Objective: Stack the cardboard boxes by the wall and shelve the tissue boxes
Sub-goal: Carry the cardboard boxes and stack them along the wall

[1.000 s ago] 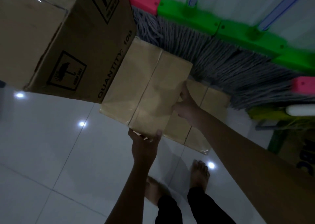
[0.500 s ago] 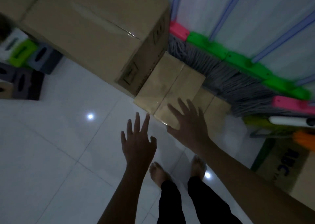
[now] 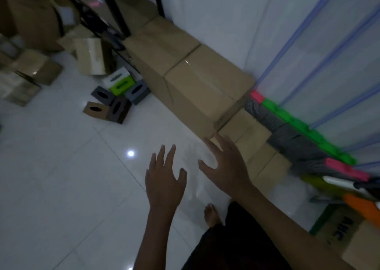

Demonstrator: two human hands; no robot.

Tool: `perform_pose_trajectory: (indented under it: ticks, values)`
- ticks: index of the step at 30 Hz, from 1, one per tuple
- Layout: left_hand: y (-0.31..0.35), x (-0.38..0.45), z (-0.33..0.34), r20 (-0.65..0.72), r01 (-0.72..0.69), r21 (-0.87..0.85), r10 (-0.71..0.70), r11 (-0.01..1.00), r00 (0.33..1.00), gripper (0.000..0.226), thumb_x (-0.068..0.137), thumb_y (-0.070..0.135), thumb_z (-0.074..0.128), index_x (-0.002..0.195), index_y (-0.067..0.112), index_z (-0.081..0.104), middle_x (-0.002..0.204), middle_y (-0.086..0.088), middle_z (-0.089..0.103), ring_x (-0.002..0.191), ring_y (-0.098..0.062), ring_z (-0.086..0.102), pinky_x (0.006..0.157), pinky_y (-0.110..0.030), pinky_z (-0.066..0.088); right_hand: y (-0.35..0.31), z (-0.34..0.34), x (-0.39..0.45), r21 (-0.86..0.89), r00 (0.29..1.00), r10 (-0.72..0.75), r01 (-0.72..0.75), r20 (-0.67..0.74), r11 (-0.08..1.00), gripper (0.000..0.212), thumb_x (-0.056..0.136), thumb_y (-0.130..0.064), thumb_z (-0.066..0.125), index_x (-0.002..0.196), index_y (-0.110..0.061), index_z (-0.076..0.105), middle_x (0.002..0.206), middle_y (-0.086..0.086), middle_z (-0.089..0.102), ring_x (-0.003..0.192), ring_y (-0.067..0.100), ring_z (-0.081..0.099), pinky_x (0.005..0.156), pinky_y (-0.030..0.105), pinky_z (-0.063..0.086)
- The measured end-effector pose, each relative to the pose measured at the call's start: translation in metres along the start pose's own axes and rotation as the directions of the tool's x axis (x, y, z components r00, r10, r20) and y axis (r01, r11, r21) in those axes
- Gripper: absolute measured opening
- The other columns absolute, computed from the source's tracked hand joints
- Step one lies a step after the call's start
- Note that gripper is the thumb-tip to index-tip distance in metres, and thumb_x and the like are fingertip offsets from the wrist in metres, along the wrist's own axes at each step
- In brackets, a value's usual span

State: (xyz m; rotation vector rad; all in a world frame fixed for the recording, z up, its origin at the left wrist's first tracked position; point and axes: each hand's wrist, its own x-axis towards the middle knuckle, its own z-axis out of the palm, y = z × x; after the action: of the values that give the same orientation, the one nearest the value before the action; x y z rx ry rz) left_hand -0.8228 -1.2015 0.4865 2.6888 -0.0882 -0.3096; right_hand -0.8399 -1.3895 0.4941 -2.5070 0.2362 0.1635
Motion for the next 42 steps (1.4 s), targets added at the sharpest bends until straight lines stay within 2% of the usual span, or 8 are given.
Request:
perform_pose_trajectory:
  ticks: [4,7,13,19,24,32,38,42]
  values:
    - [-0.025,-0.019,-0.041,-0.167,0.144,-0.224,-0.183,0.964,0.969,0.072,0.095,0.038,0.063,0.157,0.045,0.027,0.168,0.014,0.016,0.156,-0.017,0.013,0.117,-0.054,0.036,-0.062,0.002,0.013,0.078,0.991,-0.129,0.126,0.027,0.989,0.069,0.088,-0.067,0.046,0.151,-0.046,0.025,0.162,-0.01,0.028,0.151,0.019,0.022,0.118,0.048,0.032]
    - [-0.057,-0.016,-0.063,-0.218,0.225,-0.318,-0.302,0.921,0.928,0.072,0.096,0.037,0.062,0.157,0.046,0.024,0.168,0.016,0.012,0.156,-0.016,0.01,0.12,-0.052,0.032,-0.104,0.018,0.033,0.16,0.977,-0.189,0.173,0.094,0.972,0.068,0.087,-0.067,0.048,0.15,-0.049,0.029,0.162,-0.014,0.025,0.149,0.014,0.022,0.119,0.044,0.03]
    - [-0.137,0.029,-0.104,-0.23,0.312,-0.263,-0.374,0.913,0.899,0.074,0.095,0.041,0.062,0.157,0.047,0.022,0.169,0.012,0.013,0.157,-0.019,0.011,0.119,-0.054,0.032,-0.185,0.063,0.095,0.163,0.927,-0.288,0.254,0.241,0.953,0.067,0.09,-0.056,0.06,0.15,-0.047,0.033,0.163,-0.014,0.02,0.149,0.011,0.017,0.119,0.041,0.029]
    - [-0.229,0.119,-0.162,-0.191,0.412,-0.138,-0.433,0.9,0.881,0.07,0.094,0.042,0.06,0.157,0.039,0.029,0.168,0.004,0.021,0.155,-0.026,0.02,0.114,-0.057,0.037,-0.265,0.098,0.182,0.172,0.917,-0.253,0.208,0.308,0.963,0.067,0.091,-0.05,0.063,0.151,-0.043,0.034,0.164,-0.01,0.02,0.15,0.012,0.016,0.119,0.04,0.028]
    - [-0.318,0.156,-0.203,-0.115,0.509,-0.024,-0.508,0.861,0.854,0.073,0.098,0.042,0.054,0.16,0.04,0.016,0.17,0.005,0.013,0.156,-0.024,0.016,0.118,-0.052,0.033,-0.34,0.145,0.245,0.14,0.902,-0.249,0.212,0.354,0.967,0.066,0.093,-0.047,0.062,0.153,-0.036,0.035,0.164,-0.004,0.022,0.15,0.018,0.018,0.119,0.039,0.027]
    - [-0.475,0.189,-0.274,-0.143,0.591,-0.054,-0.592,0.805,0.793,0.074,0.098,0.045,0.051,0.161,0.041,0.012,0.171,0.007,0.009,0.157,-0.023,0.012,0.122,-0.049,0.026,-0.493,0.269,0.295,0.108,0.841,-0.309,0.293,0.444,0.95,0.069,0.093,-0.045,0.063,0.154,-0.037,0.031,0.165,-0.001,0.02,0.15,0.021,0.018,0.117,0.037,0.027]
    - [-0.609,0.199,-0.34,-0.129,0.627,-0.159,-0.646,0.762,0.752,0.073,0.097,0.044,0.055,0.16,0.038,0.019,0.169,0.005,0.016,0.155,-0.022,0.018,0.117,-0.05,0.035,-0.621,0.358,0.305,0.133,0.828,-0.318,0.29,0.461,0.948,0.069,0.091,-0.048,0.063,0.152,-0.037,0.034,0.162,-0.002,0.027,0.149,0.018,0.023,0.118,0.044,0.031]
    - [-0.688,0.203,-0.379,-0.142,0.667,-0.25,-0.708,0.702,0.692,0.073,0.095,0.04,0.058,0.16,0.036,0.025,0.168,0.004,0.022,0.154,-0.023,0.021,0.116,-0.048,0.035,-0.696,0.409,0.313,0.126,0.797,-0.32,0.299,0.513,0.946,0.068,0.092,-0.047,0.062,0.153,-0.04,0.033,0.164,-0.004,0.022,0.15,0.015,0.017,0.12,0.038,0.025]
